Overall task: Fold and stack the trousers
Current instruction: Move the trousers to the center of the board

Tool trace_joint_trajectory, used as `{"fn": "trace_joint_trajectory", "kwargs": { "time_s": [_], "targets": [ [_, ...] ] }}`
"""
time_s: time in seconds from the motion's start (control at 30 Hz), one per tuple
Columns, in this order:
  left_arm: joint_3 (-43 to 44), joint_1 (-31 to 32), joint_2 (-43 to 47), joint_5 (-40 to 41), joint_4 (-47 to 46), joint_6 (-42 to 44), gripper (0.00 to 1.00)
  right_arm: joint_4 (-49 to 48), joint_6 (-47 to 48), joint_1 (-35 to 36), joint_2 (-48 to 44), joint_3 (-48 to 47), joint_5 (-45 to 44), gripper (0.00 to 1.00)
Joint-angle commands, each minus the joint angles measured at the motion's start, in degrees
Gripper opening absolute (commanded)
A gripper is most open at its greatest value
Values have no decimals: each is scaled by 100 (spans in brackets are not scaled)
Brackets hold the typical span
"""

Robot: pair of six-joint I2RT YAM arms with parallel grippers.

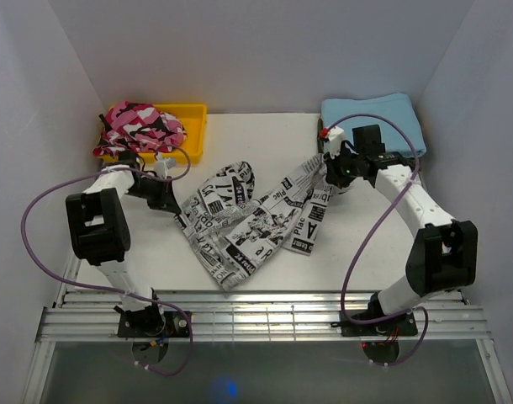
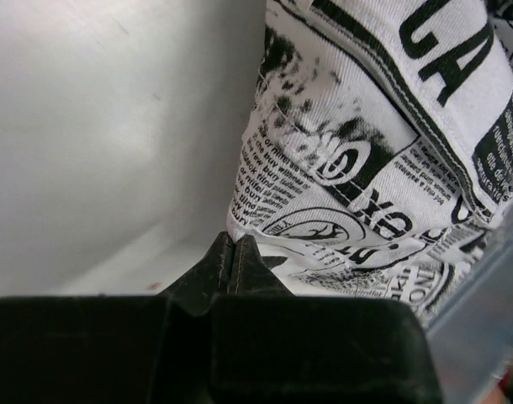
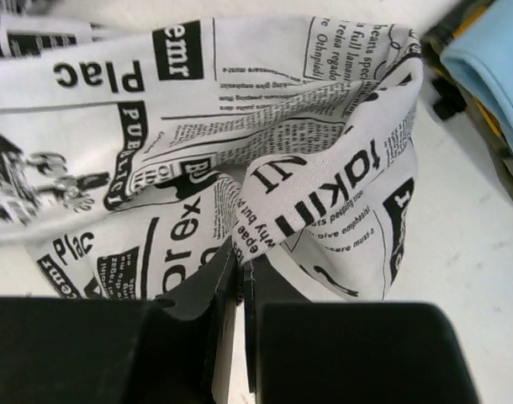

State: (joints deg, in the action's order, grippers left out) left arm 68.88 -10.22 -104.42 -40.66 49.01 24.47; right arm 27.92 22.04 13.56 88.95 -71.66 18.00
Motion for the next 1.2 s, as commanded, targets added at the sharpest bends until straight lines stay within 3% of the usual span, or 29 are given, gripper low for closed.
{"fn": "trace_joint_trajectory", "kwargs": {
  "time_s": [0.0,0.1,0.17,0.2,0.23,0.27,0.3,0.37,0.4,0.53,0.7,0.8,0.93,1.07,1.13,1.17],
  "targets": [
    [1263,-68,-51,663,47,620,0,1144,1230,-117,-386,292,-253,8],
    [2380,-68,-981,1314,248,691,0,1751,2012,-135,-650,538,-490,8],
    [3628,-24,-1500,1569,625,761,0,1831,2391,-213,-930,959,-788,8],
    [4024,2,-1885,1657,775,805,8,1840,2732,-257,-1036,1083,-859,8],
    [4646,28,-1985,1623,1133,849,31,1840,2892,-284,-1116,1258,-929,8],
    [4834,29,-1994,1336,1293,901,42,1857,3015,-336,-1282,1312,-1060,8],
    [4897,20,-1786,1159,1408,1137,52,1901,3277,-363,-1362,1338,-1096,8],
    [4480,29,-1320,607,1628,1620,85,1928,3508,-450,-1563,1365,-1210,8],
    [4198,29,-717,491,1690,2275,87,1945,3630,-477,-1617,1374,-1255,8],
    [2292,29,768,497,2155,4068,86,2137,4193,-548,-1793,1190,-1282,8],
    [-352,11,2153,1156,1876,5357,84,2200,4589,-548,-1740,1163,-1421,8],
    [-1137,11,2409,1561,1184,5612,82,2007,5080,-548,-1758,1207,-1650,8],
    [-1552,20,2260,1623,278,5385,81,1489,5801,-548,-1925,1163,-2036,8],
    [-1746,11,1935,1614,65,5515,77,1689,6321,-548,-1820,777,-2230,8],
    [-1886,11,1855,1710,-276,5639,69,1883,6469,-574,-1741,680,-2283,8],
    [-2026,20,1847,1902,-505,5735,51,1979,6558,-661,-1636,627,-2257,8]
  ]
}}
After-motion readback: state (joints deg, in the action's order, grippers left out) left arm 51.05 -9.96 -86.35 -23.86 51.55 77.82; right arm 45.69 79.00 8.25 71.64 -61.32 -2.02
